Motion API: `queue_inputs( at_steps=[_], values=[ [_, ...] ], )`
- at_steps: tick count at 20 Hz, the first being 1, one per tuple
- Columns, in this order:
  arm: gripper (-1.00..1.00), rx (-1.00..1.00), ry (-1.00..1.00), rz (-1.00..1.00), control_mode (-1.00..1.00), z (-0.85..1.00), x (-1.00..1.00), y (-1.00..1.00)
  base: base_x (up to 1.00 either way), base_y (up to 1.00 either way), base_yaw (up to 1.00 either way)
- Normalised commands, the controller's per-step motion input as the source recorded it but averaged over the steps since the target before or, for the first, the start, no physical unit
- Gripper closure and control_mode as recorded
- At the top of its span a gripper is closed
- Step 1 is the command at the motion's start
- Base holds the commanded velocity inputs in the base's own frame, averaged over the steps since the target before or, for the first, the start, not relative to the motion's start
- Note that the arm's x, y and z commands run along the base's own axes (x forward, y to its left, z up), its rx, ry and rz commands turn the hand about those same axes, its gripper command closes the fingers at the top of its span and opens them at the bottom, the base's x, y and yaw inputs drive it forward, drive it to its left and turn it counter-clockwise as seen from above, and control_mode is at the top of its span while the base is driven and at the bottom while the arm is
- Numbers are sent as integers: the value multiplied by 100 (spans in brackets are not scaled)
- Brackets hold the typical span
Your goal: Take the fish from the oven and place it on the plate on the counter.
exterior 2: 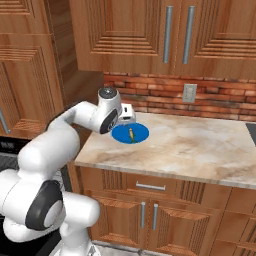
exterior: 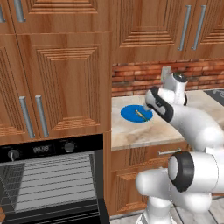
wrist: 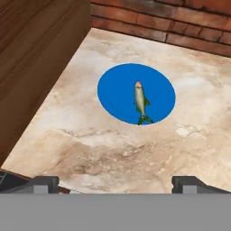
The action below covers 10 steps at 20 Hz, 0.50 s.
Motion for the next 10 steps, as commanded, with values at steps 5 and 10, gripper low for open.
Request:
queue_inputs(
  at_steps=[5,10],
  values=[
    [-100,5,1,0,-100,99,-98,0,0,0,0],
    [-100,5,0,0,-100,46,-100,3,0,0,0]
  ],
)
